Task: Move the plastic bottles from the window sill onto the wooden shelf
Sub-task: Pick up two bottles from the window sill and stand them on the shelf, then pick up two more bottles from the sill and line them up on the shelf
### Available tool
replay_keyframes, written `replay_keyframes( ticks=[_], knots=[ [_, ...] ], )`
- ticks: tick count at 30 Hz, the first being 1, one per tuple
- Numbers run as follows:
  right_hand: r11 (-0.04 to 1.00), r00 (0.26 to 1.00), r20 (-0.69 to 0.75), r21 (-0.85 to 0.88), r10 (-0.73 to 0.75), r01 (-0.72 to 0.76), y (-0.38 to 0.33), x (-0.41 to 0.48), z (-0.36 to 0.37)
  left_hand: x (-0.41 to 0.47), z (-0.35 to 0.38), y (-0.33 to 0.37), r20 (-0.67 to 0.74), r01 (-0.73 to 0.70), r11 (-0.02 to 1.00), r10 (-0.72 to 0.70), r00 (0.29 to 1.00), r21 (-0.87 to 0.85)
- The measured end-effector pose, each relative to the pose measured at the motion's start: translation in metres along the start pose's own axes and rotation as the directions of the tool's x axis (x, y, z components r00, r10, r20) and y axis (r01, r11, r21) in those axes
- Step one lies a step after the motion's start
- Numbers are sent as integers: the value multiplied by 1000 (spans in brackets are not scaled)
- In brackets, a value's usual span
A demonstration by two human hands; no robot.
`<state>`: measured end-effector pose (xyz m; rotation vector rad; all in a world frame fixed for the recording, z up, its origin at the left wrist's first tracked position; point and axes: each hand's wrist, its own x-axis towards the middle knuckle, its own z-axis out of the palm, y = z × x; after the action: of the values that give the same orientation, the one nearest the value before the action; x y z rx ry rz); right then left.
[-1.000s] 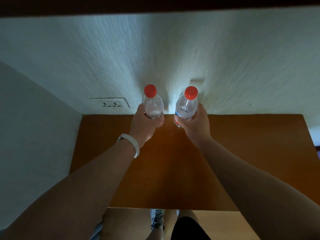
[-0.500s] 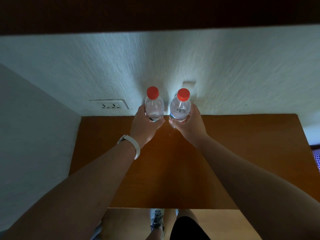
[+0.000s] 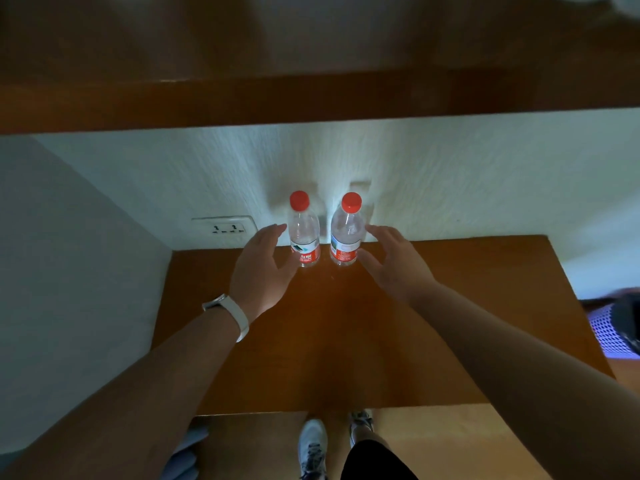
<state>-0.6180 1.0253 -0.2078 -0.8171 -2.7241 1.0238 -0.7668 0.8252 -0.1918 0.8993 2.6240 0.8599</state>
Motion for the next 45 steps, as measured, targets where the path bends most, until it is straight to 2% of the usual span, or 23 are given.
replay_keyframes(
  ticks=[4, 9, 16, 23, 32, 38, 41, 45],
  knots=[
    [982, 994, -23, -156, -110, 105, -21, -17, -18, -20, -20, 3, 12, -139, 981, 138, 990, 138],
    [926, 978, 21, -318, -207, 203, -50, -40, -34, -41, -43, 5, 24, -276, 919, 280, 960, 281],
    [837, 943, -3, -461, -333, 294, -78, -77, -49, -70, -68, 14, -2, -372, 844, 404, 915, 386],
    [690, 858, 6, -591, -513, 417, -85, -97, -66, -97, -77, 37, -52, -368, 803, 441, 896, 469],
    [677, 821, 9, -560, -572, 478, -58, -105, -114, -115, -50, 104, -139, -283, 812, 403, 905, 510],
    [633, 755, 41, -518, -654, 576, -29, -107, -143, -128, -21, 147, -141, -227, 793, 364, 921, 566],
    [591, 699, 72, -476, -711, 651, -22, -103, -145, -142, -19, 156, -181, -132, 787, 296, 938, 603],
    [524, 618, 156, -397, -770, 753, -32, -98, -136, -177, -24, 153, -266, 75, 774, 124, 956, 629]
  ],
)
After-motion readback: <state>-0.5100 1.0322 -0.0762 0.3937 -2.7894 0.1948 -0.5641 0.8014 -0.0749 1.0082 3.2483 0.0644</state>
